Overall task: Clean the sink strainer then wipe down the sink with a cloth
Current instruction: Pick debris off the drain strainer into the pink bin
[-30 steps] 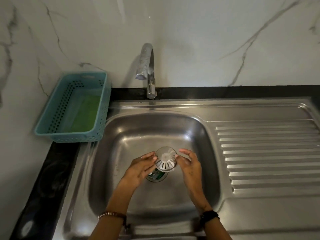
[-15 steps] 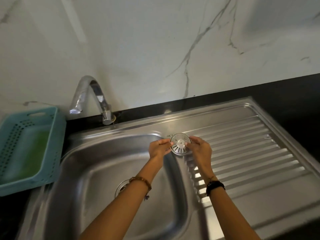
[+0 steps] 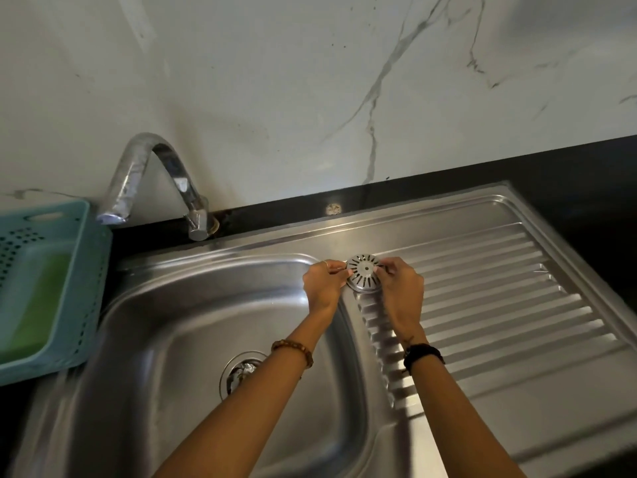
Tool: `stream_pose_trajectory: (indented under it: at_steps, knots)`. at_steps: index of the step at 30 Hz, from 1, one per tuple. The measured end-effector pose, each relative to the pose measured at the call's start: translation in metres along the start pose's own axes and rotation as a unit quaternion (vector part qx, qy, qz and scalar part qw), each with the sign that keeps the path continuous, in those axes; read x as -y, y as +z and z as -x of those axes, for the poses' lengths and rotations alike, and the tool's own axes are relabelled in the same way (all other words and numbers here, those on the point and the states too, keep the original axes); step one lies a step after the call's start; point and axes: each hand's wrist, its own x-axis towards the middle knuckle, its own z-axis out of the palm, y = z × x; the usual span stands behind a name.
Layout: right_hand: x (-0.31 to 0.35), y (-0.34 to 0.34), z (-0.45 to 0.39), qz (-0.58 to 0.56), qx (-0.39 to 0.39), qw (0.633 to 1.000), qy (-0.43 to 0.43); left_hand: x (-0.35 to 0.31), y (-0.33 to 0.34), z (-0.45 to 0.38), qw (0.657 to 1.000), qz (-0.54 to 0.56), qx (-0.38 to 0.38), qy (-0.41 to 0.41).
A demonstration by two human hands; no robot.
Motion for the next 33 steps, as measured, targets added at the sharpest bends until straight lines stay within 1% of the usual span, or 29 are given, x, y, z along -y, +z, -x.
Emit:
stream_pose_trajectory:
  at_steps: [3,5,6,7,9,11,13,15,17,19,21,22,24,26,29,31,33]
  knots:
    - [0.011,0.000,0.014,-0.008,-0.032,0.999,-0.022,-0.002,-0.015,0.010,1.000,0.017,0.016,0.005]
    - [0.023,0.007,0.035,-0.029,-0.044,0.996,-0.077,0.007,-0.037,0.021,0.999,0.044,0.018,0.006]
    - [0.027,0.013,0.049,-0.040,-0.034,0.993,-0.103,0.016,-0.050,0.028,0.999,0.051,0.016,0.002]
    - [0.031,0.021,0.065,-0.045,-0.005,0.991,-0.124,0.029,-0.067,0.036,0.999,0.047,0.004,-0.009]
    - [0.035,0.042,0.097,-0.038,0.091,0.985,-0.144,0.063,-0.103,0.050,0.998,0.029,-0.030,-0.037]
    - [0.032,0.068,0.120,-0.030,0.206,0.971,-0.118,0.097,-0.140,0.061,0.995,-0.031,-0.073,-0.065]
    - [0.025,0.094,0.136,0.002,0.295,0.953,-0.075,0.126,-0.172,0.065,0.984,-0.086,-0.105,-0.118]
    - [0.016,0.117,0.147,0.036,0.345,0.937,-0.044,0.151,-0.195,0.066,0.975,-0.136,-0.089,-0.149]
    - [0.005,0.134,0.154,0.077,0.368,0.926,-0.031,0.167,-0.203,0.064,0.965,-0.204,-0.047,-0.156]
    - [-0.004,0.152,0.158,0.137,0.378,0.915,-0.025,0.181,-0.202,0.060,0.951,-0.265,0.010,-0.157]
    - [-0.011,0.166,0.161,0.193,0.377,0.906,-0.005,0.191,-0.194,0.056,0.925,-0.346,0.075,-0.140]
    - [-0.014,0.173,0.163,0.210,0.370,0.905,0.011,0.196,-0.191,0.055,0.914,-0.374,0.096,-0.122]
    - [-0.019,0.184,0.167,0.224,0.351,0.908,0.052,0.203,-0.187,0.053,0.905,-0.399,0.122,-0.084]
    - [-0.021,0.192,0.172,0.223,0.336,0.911,0.085,0.207,-0.186,0.053,0.893,-0.429,0.131,-0.049]
    - [-0.022,0.202,0.180,0.225,0.309,0.920,0.090,0.209,-0.187,0.051,0.881,-0.455,0.126,-0.028]
    - [-0.022,0.204,0.183,0.215,0.292,0.928,0.086,0.209,-0.190,0.051,0.883,-0.453,0.119,-0.024]
    - [-0.020,0.202,0.183,0.184,0.274,0.938,0.108,0.208,-0.193,0.053,0.891,-0.439,0.110,-0.025]
